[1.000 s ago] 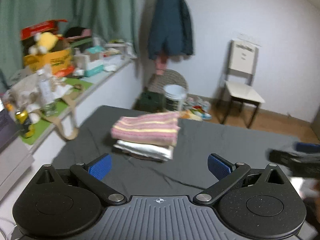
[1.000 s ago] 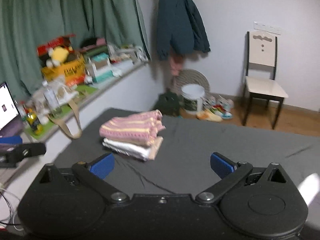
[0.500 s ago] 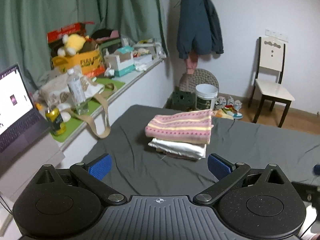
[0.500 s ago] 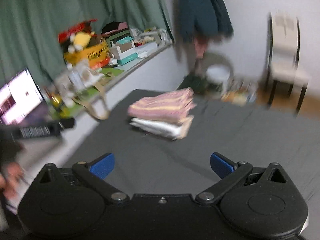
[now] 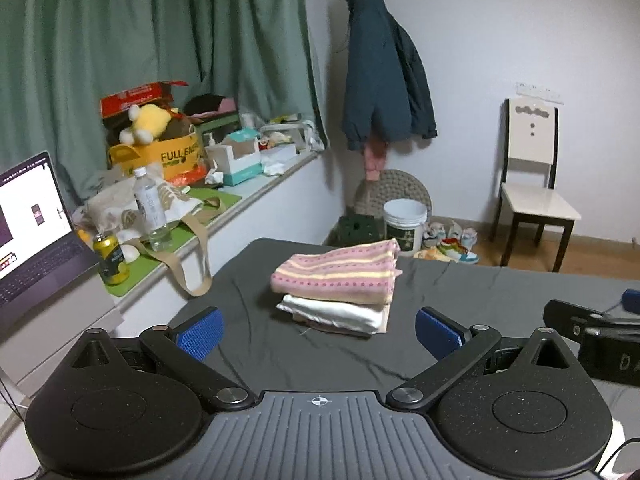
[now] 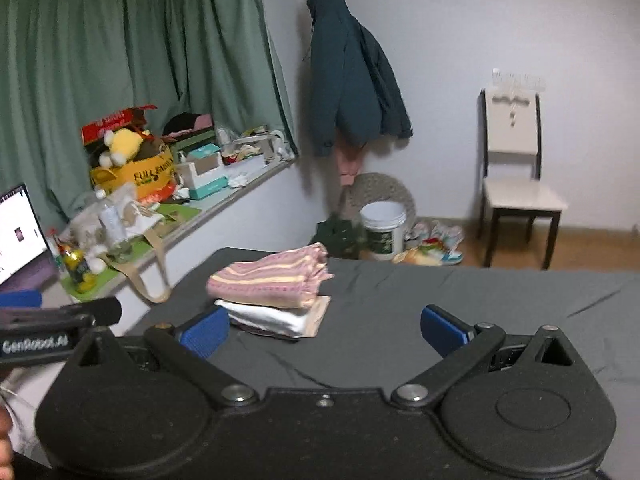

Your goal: Fold clothes

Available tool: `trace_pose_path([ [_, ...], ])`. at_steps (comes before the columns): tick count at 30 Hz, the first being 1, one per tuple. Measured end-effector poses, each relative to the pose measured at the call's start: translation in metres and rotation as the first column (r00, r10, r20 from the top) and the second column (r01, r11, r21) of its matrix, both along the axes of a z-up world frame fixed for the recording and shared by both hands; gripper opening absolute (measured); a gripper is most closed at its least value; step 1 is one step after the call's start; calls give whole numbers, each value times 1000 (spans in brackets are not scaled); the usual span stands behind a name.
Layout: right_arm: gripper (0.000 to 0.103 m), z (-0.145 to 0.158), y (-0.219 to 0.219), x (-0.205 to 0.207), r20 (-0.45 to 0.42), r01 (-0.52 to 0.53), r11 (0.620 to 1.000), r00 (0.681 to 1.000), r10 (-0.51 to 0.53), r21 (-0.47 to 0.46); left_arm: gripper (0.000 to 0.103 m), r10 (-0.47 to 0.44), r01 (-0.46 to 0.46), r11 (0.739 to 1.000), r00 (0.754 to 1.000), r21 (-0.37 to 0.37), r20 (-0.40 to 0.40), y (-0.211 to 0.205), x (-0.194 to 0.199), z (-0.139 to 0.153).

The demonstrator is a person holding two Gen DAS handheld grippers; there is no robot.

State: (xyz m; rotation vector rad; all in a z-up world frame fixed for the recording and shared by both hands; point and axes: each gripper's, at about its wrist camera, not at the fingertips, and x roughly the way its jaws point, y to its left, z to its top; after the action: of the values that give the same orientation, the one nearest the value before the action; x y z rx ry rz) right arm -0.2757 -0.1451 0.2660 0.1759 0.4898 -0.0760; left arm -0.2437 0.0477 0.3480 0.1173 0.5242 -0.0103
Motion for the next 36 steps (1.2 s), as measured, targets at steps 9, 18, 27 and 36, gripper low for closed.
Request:
trace_pose_path([
  [9, 103, -21, 20, -25, 72, 63, 989, 996, -54, -133, 102, 121, -123, 992, 989, 17, 81, 4, -16, -10],
  [18, 103, -50, 48, -56, 182, 167, 951, 976, -122, -260, 102, 126, -118, 991, 981, -62, 149, 10, -63, -39],
  [27, 103, -83, 50, -69, 78, 69, 978, 995, -55, -194, 102, 83, -72, 990, 993, -122, 85, 18, -63, -57],
  [36, 103, -81, 54, -61, 5, 42, 984, 999, -42, -174, 102, 48, -41, 981, 998, -191, 31, 24, -53, -67],
])
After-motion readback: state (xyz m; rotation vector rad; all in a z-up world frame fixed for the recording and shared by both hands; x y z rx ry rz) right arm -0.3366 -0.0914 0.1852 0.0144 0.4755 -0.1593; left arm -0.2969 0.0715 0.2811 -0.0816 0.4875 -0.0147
